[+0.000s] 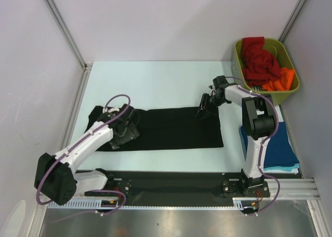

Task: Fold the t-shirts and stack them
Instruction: Fold the tshirt

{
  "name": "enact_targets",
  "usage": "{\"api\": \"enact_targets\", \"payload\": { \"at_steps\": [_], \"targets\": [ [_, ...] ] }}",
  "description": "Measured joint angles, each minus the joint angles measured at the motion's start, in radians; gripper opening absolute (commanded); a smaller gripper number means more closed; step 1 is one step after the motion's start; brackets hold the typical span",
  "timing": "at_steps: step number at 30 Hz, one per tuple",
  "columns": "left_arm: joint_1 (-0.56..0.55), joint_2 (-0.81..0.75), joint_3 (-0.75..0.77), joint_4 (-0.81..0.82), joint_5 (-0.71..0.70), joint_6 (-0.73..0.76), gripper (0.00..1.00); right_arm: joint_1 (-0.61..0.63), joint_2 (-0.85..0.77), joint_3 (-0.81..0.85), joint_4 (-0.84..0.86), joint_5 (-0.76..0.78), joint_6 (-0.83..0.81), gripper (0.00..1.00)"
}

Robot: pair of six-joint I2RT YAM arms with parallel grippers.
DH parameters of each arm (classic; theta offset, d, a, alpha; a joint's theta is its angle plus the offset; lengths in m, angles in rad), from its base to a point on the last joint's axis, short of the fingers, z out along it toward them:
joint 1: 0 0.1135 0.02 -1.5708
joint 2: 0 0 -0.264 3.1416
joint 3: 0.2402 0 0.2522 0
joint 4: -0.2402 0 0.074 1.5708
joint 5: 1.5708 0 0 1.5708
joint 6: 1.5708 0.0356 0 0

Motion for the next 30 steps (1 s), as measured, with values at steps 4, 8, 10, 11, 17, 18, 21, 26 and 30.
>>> {"api": "enact_targets", "payload": {
  "at_steps": [4,8,10,11,17,18,21,26,30],
  "targets": [
    [0.055,-0.045,0.066,0.027,-0.013,0.128,0.80,0.022,0.000,0.021,-0.023,0.043,-0.013,0.51],
    [0.246,-0.069,0.089,0.109,0.026,0.291,0.82,0.060,-0.010,0.031,-0.031,0.081,-0.018,0.54],
    [0.365,-0.069,0.077,0.134,0.064,0.359,0.80,0.092,-0.011,0.027,-0.016,0.061,-0.015,0.58],
    [0.418,-0.069,0.068,0.141,0.077,0.386,0.74,0.115,-0.014,0.020,0.006,0.042,-0.006,0.59],
    [0.670,-0.066,0.010,0.158,0.183,0.495,0.69,0.322,-0.021,-0.054,0.257,-0.106,0.139,0.59],
    [0.695,-0.064,0.011,0.161,0.203,0.503,0.69,0.367,-0.020,-0.061,0.309,-0.127,0.174,0.58],
    [0.784,-0.059,0.003,0.174,0.261,0.502,0.63,0.484,-0.003,-0.060,0.482,-0.185,0.275,0.57],
    [0.915,-0.064,-0.094,0.229,0.358,0.476,0.63,0.580,0.034,-0.047,0.574,-0.190,0.337,0.61],
    [0.917,-0.064,-0.109,0.242,0.410,0.477,0.68,0.555,0.009,-0.076,0.493,-0.084,0.285,0.61]
  ]
}}
